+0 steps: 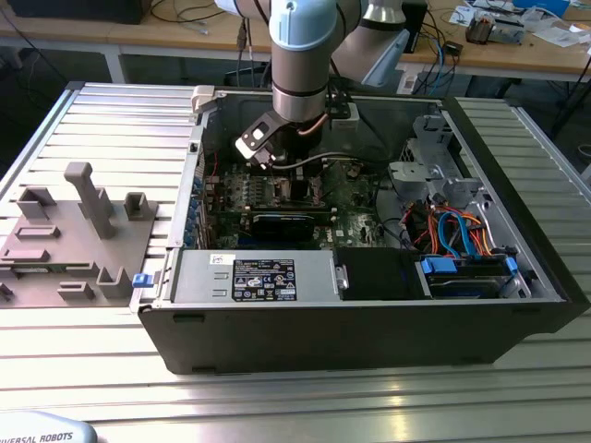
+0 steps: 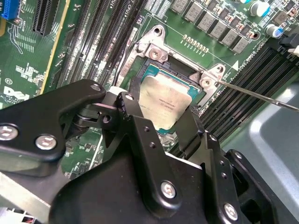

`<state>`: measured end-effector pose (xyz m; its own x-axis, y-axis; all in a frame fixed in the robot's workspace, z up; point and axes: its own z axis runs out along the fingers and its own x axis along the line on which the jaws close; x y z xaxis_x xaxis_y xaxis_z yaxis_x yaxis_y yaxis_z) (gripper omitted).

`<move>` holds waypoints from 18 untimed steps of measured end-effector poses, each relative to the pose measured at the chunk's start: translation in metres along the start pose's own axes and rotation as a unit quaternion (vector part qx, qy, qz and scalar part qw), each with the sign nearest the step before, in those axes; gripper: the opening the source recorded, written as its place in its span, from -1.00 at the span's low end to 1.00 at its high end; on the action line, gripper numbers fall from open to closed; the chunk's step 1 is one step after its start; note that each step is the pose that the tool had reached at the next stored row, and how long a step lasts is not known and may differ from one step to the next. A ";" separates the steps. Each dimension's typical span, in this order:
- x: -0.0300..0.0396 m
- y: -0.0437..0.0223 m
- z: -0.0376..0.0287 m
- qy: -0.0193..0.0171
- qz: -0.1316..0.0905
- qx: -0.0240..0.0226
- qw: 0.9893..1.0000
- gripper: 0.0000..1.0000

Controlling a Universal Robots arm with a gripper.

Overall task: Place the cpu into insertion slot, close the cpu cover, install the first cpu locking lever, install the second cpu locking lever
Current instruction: 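Place the cpu into insertion slot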

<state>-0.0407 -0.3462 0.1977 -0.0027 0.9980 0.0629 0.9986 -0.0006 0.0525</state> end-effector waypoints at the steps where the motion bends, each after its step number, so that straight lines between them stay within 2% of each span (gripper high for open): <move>1: 0.0001 0.0001 -0.0008 0.000 0.000 0.000 1.000 0.08; 5: 0.0000 0.0001 -0.0020 0.000 0.001 -0.001 1.000 0.08; 18: -0.0010 0.0000 0.0004 0.000 0.006 -0.001 1.000 0.11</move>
<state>-0.0406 -0.3472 0.1973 0.0086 0.9980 0.0629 0.9985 -0.0121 0.0542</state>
